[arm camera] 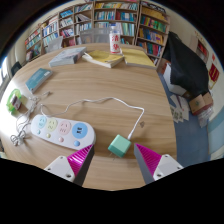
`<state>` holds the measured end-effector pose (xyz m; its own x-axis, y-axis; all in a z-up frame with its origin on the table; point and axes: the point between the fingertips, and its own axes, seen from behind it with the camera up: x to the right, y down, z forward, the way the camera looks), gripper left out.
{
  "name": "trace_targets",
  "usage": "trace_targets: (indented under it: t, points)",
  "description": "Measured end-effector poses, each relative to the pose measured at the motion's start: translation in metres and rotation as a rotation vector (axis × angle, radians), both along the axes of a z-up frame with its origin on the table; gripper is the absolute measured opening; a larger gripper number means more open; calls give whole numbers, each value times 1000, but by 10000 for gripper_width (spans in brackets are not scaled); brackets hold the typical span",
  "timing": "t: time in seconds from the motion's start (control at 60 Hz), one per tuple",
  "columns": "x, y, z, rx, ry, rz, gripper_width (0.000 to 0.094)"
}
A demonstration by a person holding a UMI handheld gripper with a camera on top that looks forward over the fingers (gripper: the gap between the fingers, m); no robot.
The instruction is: Unplug charger
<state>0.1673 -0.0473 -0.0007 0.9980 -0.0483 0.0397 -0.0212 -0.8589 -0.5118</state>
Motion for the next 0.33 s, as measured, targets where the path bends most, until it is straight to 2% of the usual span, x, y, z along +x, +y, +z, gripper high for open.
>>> trace_targets:
  t: [0.15,0.333]
  points:
    - [-2,-23,42,76,-12,-31,840]
    - [-28,-102,96,140,40,-125,840]
